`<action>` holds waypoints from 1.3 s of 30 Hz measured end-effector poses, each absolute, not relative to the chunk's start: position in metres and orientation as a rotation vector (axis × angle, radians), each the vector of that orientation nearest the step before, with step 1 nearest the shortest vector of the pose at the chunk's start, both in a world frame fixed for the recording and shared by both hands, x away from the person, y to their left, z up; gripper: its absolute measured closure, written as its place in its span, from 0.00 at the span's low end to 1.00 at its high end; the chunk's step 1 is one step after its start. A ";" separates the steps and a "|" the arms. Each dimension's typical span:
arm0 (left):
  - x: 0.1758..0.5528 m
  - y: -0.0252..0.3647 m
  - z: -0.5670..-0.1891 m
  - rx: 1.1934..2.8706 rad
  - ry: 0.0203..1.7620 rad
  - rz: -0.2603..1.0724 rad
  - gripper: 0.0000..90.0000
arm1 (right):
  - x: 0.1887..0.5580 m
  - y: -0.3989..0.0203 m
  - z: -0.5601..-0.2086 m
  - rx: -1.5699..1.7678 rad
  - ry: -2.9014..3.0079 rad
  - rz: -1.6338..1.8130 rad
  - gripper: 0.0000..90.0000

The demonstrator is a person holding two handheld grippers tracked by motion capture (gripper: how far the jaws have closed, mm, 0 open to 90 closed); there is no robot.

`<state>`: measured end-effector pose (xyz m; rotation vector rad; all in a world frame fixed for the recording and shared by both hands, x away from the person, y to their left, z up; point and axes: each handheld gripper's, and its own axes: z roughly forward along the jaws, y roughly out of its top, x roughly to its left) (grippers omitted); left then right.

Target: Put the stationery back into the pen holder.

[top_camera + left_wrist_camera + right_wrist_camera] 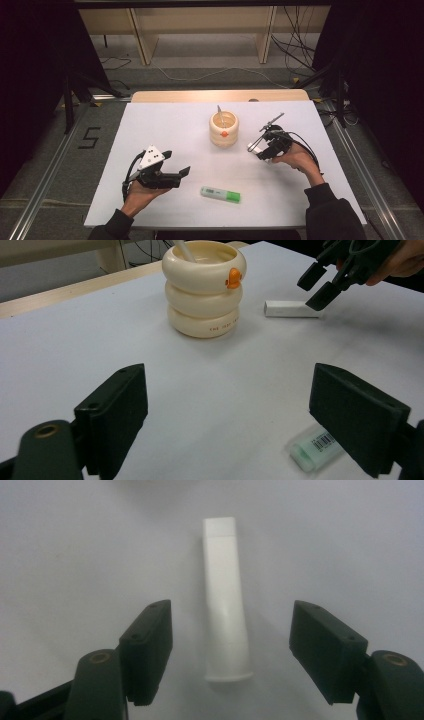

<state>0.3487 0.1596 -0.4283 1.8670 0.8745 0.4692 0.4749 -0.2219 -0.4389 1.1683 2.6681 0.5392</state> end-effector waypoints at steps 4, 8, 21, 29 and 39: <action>0.349 0.159 -0.428 1.868 0.874 0.467 0.17 | 0.476 -0.222 -0.441 1.165 2.674 0.518 0.43; 0.349 0.159 -0.428 1.871 0.875 0.463 0.17 | 0.477 -0.221 -0.444 1.163 2.684 0.485 0.48; 0.348 0.160 -0.429 1.868 0.878 0.465 0.17 | 0.481 -0.217 -0.451 1.165 2.714 0.435 0.62; 0.348 0.159 -0.429 1.869 0.877 0.466 0.17 | 0.481 -0.215 -0.455 1.163 2.724 0.403 0.72; 0.348 0.159 -0.428 1.872 0.874 0.467 0.17 | 0.480 -0.211 -0.457 1.118 2.728 0.372 0.75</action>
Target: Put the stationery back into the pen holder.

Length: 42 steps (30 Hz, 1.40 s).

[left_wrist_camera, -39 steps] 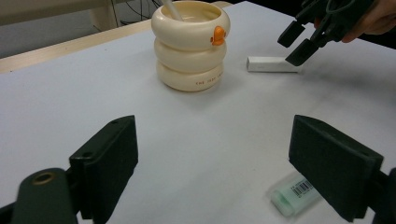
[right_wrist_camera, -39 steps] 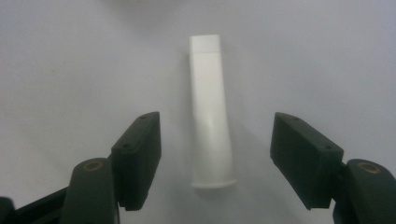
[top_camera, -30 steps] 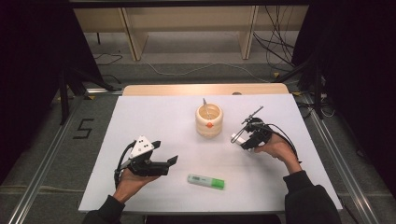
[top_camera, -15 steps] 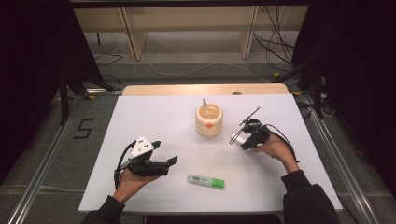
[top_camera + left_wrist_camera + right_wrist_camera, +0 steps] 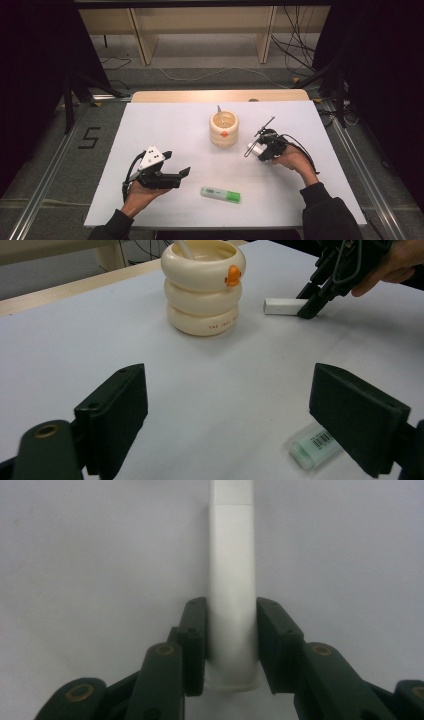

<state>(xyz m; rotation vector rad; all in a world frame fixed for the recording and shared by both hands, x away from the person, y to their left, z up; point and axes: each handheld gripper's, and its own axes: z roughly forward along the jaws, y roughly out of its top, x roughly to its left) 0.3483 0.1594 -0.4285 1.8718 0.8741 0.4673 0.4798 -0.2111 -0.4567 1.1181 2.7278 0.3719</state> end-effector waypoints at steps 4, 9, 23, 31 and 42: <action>0.348 0.160 -0.428 1.871 0.874 0.468 0.17 | 0.479 -0.211 -0.456 1.103 2.725 0.372 0.75; 0.348 0.160 -0.428 1.873 0.874 0.468 0.17 | 0.475 -0.211 -0.451 1.093 2.721 0.402 0.75; 0.349 0.159 -0.429 1.870 0.879 0.469 0.17 | 0.450 -0.207 -0.427 0.938 2.704 0.549 0.75; 0.349 0.159 -0.429 1.873 0.878 0.469 0.17 | 0.426 -0.197 -0.418 0.759 2.660 0.599 0.75; 0.350 0.158 -0.427 1.891 0.883 0.437 0.17 | 0.393 -0.176 -0.419 0.506 2.580 0.607 0.75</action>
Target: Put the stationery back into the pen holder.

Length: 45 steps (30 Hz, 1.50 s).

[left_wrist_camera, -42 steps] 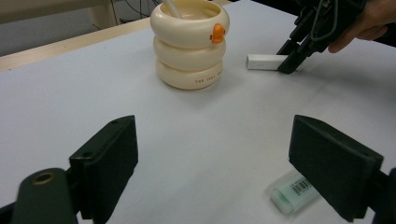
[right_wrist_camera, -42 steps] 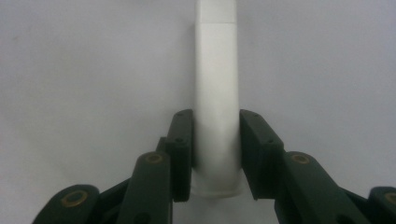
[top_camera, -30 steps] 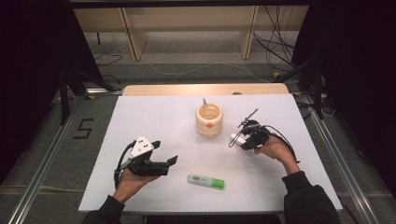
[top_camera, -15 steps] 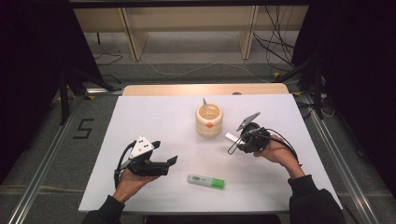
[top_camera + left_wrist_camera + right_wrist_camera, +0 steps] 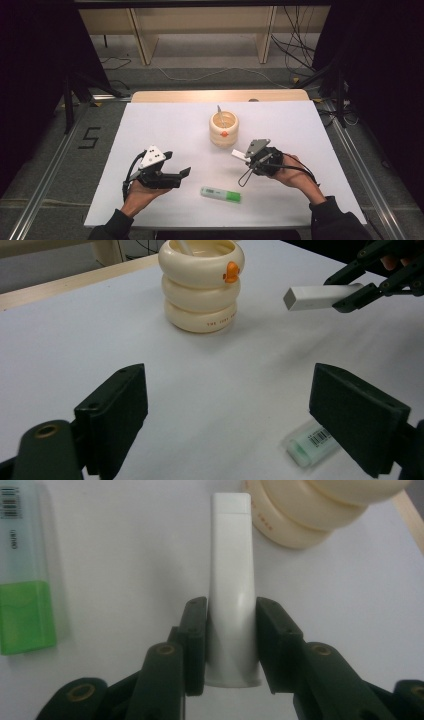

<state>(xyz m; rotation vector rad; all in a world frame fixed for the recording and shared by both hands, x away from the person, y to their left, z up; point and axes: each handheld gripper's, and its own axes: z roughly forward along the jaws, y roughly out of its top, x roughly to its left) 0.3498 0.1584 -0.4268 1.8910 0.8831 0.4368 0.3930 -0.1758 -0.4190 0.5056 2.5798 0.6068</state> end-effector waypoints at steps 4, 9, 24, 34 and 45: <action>0.351 0.156 -0.424 1.898 0.881 0.413 0.17 | 0.382 -0.169 -0.422 0.395 2.539 0.582 0.75; 0.354 0.152 -0.417 1.925 0.867 0.375 0.17 | 0.370 -0.163 -0.425 0.296 2.484 0.587 0.75; 0.371 0.126 -0.399 2.092 0.827 0.238 0.17 | 0.344 -0.154 -0.436 0.097 2.343 0.570 0.75; 0.381 0.101 -0.390 2.207 0.775 0.163 0.17 | 0.328 -0.152 -0.442 -0.053 2.195 0.529 0.75; 0.387 0.076 -0.389 2.331 0.674 0.067 0.18 | 0.313 -0.145 -0.449 -0.212 2.064 0.512 0.75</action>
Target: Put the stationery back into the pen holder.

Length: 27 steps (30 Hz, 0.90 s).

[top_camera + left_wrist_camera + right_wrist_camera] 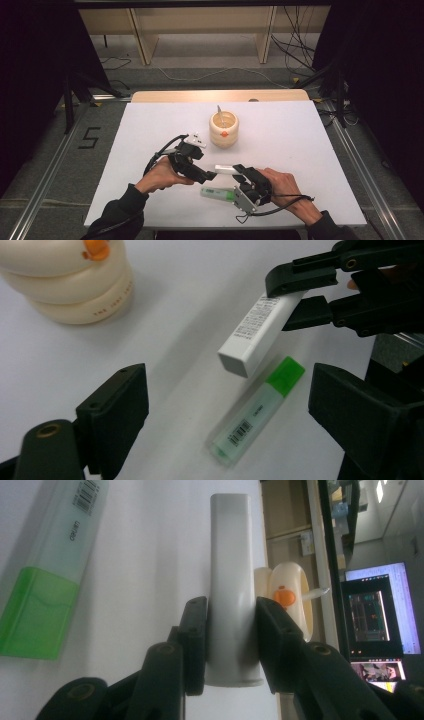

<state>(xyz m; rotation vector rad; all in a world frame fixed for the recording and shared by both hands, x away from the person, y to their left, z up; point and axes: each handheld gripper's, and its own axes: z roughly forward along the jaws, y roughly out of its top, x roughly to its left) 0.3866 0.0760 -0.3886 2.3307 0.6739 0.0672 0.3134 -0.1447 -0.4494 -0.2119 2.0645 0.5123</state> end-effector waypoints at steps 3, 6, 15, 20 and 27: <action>0.388 0.071 -0.390 2.356 0.648 0.046 0.19 | 0.313 -0.144 -0.450 -0.262 2.030 0.502 0.75; 0.390 0.066 -0.391 2.382 0.624 0.018 0.21 | 0.312 -0.143 -0.451 -0.288 2.024 0.498 0.75; 0.394 0.054 -0.393 2.485 0.516 -0.011 0.28 | 0.307 -0.141 -0.456 -0.364 1.984 0.479 0.75; 0.396 0.050 -0.393 2.525 0.474 -0.018 0.34 | 0.306 -0.140 -0.457 -0.379 1.980 0.477 0.75; 0.398 0.045 -0.395 2.553 0.438 -0.041 0.46 | 0.305 -0.139 -0.459 -0.411 1.983 0.465 0.75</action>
